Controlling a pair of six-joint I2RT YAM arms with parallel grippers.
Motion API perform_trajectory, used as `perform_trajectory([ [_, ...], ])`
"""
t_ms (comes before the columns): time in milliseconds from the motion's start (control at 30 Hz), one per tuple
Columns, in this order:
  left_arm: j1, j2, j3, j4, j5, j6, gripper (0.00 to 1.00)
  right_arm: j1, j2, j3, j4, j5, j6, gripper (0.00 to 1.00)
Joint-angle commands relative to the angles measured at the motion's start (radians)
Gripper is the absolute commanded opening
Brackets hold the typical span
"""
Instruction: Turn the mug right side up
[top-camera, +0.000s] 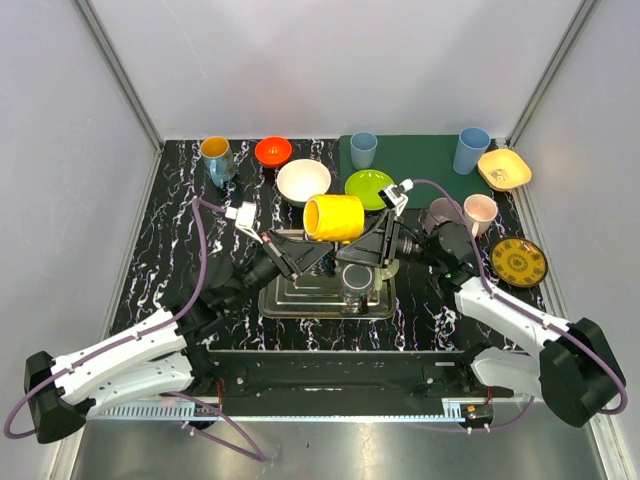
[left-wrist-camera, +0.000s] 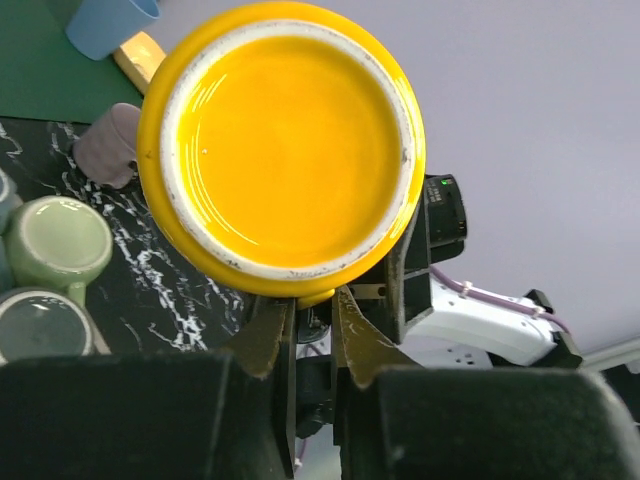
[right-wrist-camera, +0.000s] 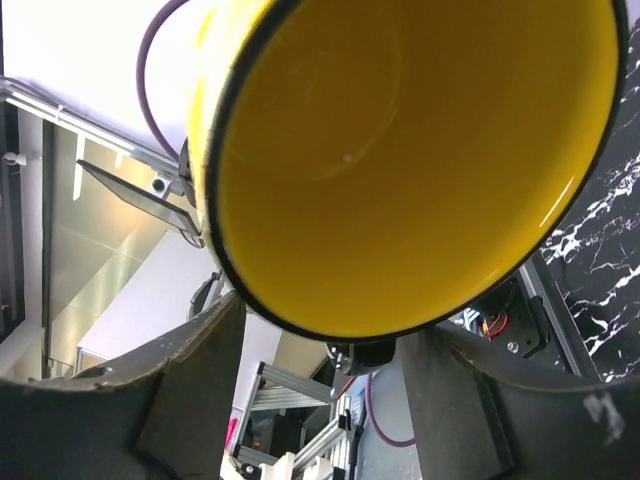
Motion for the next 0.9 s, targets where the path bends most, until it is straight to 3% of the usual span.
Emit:
perform_trajectory([
  [0,0.005,-0.007,0.021,0.216,0.084,-0.048,0.00,0.004,0.042,0.068,0.154,-0.016,0.026,0.63],
  [200,0.005,-0.001,0.006,0.225,0.122,-0.062,0.00,0.004,0.081,0.088,0.202,0.001,0.046,0.48],
  [333,0.005,0.001,-0.011,0.236,0.131,-0.072,0.00,0.006,0.089,0.088,0.237,0.027,0.061,0.29],
  [433,0.005,-0.004,-0.023,0.239,0.134,-0.074,0.00,0.004,0.093,0.088,0.272,0.050,0.077,0.23],
  [500,0.005,-0.007,-0.028,0.236,0.137,-0.072,0.00,0.004,0.095,0.089,0.295,0.064,0.092,0.15],
  [567,0.005,-0.007,-0.034,0.228,0.139,-0.069,0.00,0.004,0.089,0.095,0.275,0.071,0.086,0.00],
  [700,0.005,-0.014,-0.040,0.175,0.131,-0.043,0.01,0.006,0.035,0.105,0.090,0.096,0.008,0.00],
  [733,0.005,-0.022,-0.040,0.144,0.130,-0.030,0.17,0.006,0.015,0.111,0.033,0.102,-0.064,0.00],
  [867,0.006,-0.074,-0.052,0.038,0.061,0.027,0.70,0.006,-0.169,0.173,-0.476,0.198,-0.332,0.00],
])
